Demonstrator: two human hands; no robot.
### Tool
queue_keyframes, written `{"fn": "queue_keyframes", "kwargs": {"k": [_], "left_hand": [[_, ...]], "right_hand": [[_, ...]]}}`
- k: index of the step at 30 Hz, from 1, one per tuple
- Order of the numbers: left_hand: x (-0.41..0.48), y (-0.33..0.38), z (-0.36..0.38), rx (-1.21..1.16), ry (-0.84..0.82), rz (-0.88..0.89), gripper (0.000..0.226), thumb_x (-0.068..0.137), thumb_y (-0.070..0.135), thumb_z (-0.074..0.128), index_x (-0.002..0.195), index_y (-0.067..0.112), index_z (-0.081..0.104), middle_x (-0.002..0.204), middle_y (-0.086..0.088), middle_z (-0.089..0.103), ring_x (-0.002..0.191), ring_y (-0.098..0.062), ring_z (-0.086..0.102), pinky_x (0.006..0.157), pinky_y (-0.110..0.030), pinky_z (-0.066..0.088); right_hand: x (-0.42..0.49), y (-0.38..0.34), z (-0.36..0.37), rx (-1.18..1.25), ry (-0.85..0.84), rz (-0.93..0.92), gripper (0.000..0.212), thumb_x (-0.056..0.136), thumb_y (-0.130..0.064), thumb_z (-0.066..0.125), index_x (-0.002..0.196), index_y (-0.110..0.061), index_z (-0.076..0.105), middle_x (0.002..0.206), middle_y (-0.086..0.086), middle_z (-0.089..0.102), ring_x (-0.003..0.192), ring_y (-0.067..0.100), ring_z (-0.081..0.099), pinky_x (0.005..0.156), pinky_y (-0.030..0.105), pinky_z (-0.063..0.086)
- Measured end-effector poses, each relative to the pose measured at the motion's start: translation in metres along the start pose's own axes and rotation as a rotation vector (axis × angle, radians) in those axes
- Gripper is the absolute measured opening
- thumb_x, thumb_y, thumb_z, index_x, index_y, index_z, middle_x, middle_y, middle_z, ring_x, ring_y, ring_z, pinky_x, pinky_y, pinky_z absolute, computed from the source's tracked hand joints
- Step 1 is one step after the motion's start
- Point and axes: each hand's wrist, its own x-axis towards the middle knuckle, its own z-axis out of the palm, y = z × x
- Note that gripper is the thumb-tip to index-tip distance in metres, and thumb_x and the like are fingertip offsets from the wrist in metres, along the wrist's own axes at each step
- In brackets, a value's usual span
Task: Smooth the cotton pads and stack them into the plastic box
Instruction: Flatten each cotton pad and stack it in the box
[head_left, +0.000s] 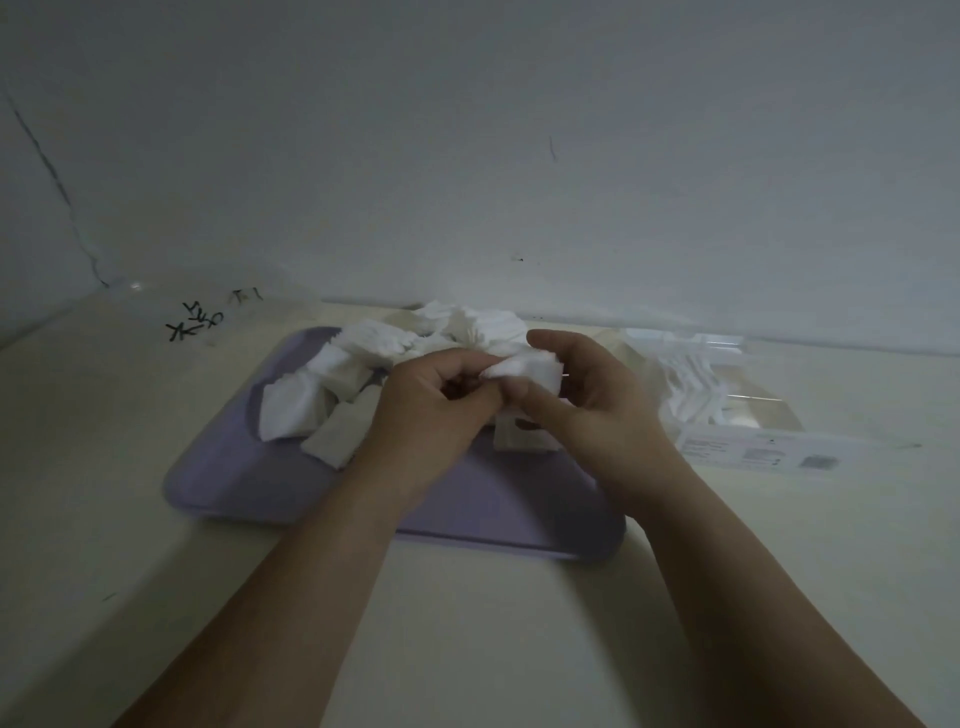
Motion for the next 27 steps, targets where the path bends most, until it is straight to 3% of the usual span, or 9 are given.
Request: {"fn": "queue_keyframes", "kwargs": {"k": [3,6,10,13,16,18,22,24,27], "left_hand": [[0.003,-0.002,-0.004,0.022,0.041,-0.058,0.036,0.082,0.013,0.086,0.111,0.025,0.070,0.074,-0.003,0.065,0.070,-0.014,0.060,0.071,-0.029,0.054],[0.002,-0.003,-0.006,0.078,-0.041,-0.074,0.053,0.081,0.013,0.088,0.127,0.025,0.063,0.070,-0.002,0.064,0.066,-0.010,0.058,0.068,-0.023,0.048],[-0.003,-0.001,-0.001,0.086,-0.170,-0.022,0.030,0.085,0.026,0.078,0.114,0.032,0.074,0.093,-0.021,0.077,0.084,-0.023,0.069,0.084,-0.051,0.058],[-0.005,0.001,0.001,0.105,-0.175,-0.002,0.033,0.081,0.037,0.078,0.113,0.033,0.073,0.095,-0.027,0.073,0.078,-0.022,0.061,0.074,-0.051,0.052],[-0.005,-0.002,0.003,0.190,-0.196,0.012,0.036,0.078,0.038,0.074,0.114,0.034,0.071,0.098,-0.017,0.076,0.086,-0.034,0.072,0.086,-0.061,0.057],[-0.007,-0.003,0.005,0.270,-0.200,0.028,0.032,0.081,0.031,0.072,0.113,0.032,0.070,0.094,-0.007,0.077,0.088,-0.031,0.073,0.082,-0.054,0.060],[-0.008,-0.006,0.007,0.378,-0.152,0.087,0.022,0.087,0.021,0.075,0.107,0.027,0.069,0.083,0.007,0.075,0.076,-0.012,0.071,0.072,-0.036,0.059],[-0.007,-0.006,0.006,0.383,-0.137,0.092,0.019,0.086,0.023,0.075,0.104,0.028,0.069,0.080,0.006,0.074,0.073,-0.012,0.071,0.069,-0.037,0.059],[-0.006,-0.006,0.006,0.360,-0.153,0.076,0.022,0.083,0.028,0.073,0.104,0.028,0.068,0.083,0.004,0.075,0.077,-0.017,0.072,0.073,-0.047,0.060]], "right_hand": [[0.001,0.006,-0.001,-0.059,0.015,-0.035,0.054,0.080,-0.022,0.067,0.132,-0.037,0.062,0.134,0.006,0.062,0.109,0.018,0.070,0.092,0.046,0.061],[0.000,0.006,-0.001,-0.082,0.009,-0.044,0.060,0.077,-0.012,0.056,0.128,-0.042,0.060,0.131,0.005,0.064,0.113,0.016,0.067,0.102,0.040,0.055],[-0.001,0.003,0.001,-0.001,-0.065,0.032,0.081,0.056,-0.014,0.065,0.133,-0.035,0.058,0.133,0.007,0.061,0.109,0.011,0.067,0.083,0.021,0.054],[-0.001,0.004,0.004,0.096,-0.048,0.080,0.084,0.058,-0.006,0.057,0.135,-0.039,0.056,0.140,0.005,0.055,0.122,0.017,0.064,0.084,0.023,0.055],[-0.003,0.006,0.006,0.134,-0.032,0.106,0.086,0.063,0.000,0.048,0.137,-0.044,0.051,0.143,-0.004,0.053,0.126,0.015,0.061,0.087,0.029,0.056],[-0.005,0.005,0.007,0.144,-0.042,0.126,0.089,0.066,0.002,0.049,0.142,-0.045,0.047,0.143,-0.011,0.053,0.126,0.011,0.060,0.090,0.032,0.058],[-0.005,0.000,0.008,0.165,-0.035,0.127,0.091,0.065,-0.002,0.051,0.146,-0.041,0.047,0.142,-0.012,0.055,0.131,0.013,0.058,0.103,0.035,0.055],[-0.006,-0.003,0.007,0.217,-0.055,0.138,0.087,0.067,-0.006,0.055,0.148,-0.035,0.048,0.140,-0.009,0.058,0.126,0.012,0.062,0.096,0.031,0.057],[-0.007,-0.006,0.007,0.258,-0.071,0.130,0.064,0.084,-0.025,0.065,0.147,-0.027,0.053,0.136,-0.008,0.064,0.113,0.002,0.068,0.086,0.022,0.055]]}}
